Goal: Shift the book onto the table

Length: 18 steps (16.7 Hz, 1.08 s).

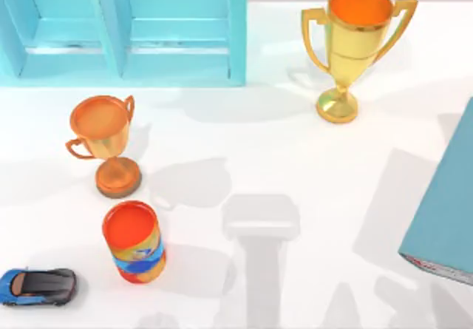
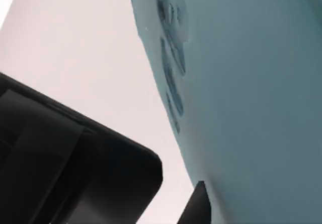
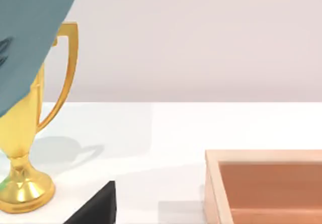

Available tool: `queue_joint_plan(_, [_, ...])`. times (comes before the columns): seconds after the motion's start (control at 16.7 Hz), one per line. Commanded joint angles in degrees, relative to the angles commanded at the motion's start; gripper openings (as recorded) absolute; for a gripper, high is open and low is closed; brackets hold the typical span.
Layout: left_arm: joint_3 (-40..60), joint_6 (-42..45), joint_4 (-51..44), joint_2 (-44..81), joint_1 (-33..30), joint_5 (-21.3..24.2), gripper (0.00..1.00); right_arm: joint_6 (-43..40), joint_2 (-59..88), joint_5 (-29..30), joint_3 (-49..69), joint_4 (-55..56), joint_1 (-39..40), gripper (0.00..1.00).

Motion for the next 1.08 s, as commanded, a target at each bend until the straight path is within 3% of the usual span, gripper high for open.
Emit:
queue_joint_plan(0.48, [0.0, 0.0, 0.0, 0.0, 0.0, 0.0, 1.0, 0.0, 0.0, 0.0, 0.0, 0.0, 0.0, 1.0])
queue_joint_plan(0.54, [0.2, 0.0, -2.9, -2.6, 0.3, 2.6, 1.0, 0.0, 0.0, 0.0, 0.0, 0.0, 0.0, 1.0])
queue_joint_plan(0.72, [0.1, -1.7, -4.9, -2.7, -0.3, 2.4, 1.0, 0.0, 0.0, 0.0, 0.0, 0.0, 0.0, 1.0])
queue_joint_plan(1.08, [0.7, -17.3, -24.0, -4.1, -3.3, -2.4, 1.0, 0.0, 0.0, 0.0, 0.0, 0.0, 0.0, 1.0])
